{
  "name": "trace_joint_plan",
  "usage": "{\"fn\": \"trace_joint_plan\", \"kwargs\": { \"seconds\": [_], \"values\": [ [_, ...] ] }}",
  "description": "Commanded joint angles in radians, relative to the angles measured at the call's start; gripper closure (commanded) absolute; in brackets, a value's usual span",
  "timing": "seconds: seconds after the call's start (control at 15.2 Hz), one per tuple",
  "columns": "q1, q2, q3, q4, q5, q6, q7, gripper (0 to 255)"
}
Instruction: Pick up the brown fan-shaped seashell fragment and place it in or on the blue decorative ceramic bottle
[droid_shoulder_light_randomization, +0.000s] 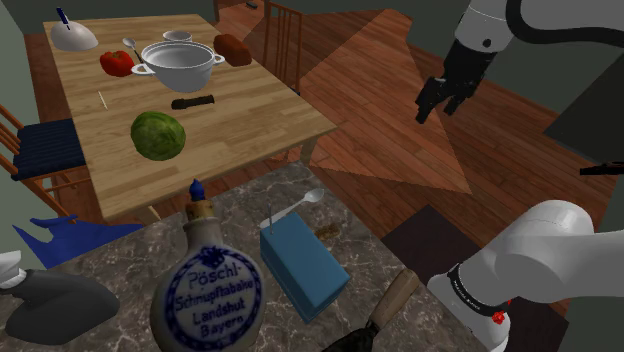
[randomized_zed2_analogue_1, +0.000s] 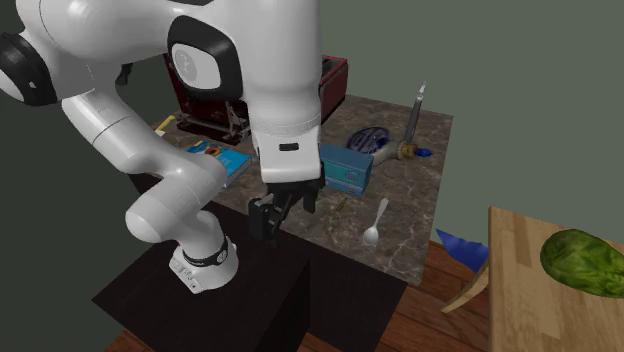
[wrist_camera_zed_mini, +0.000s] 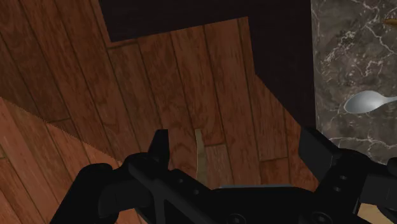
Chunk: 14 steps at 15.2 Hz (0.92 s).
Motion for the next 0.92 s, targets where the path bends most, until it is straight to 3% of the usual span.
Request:
{"fn": "trace_joint_plan", "kwargs": {
  "seconds": [0.0, 0.86],
  "values": [
    [0.000, 0.000, 0.000, 0.000, 0.000, 0.000, 0.000, 0],
    [0.292, 0.185, -0.045, -0.153, 0.120, 0.359, -0.488, 0]
  ]
}}
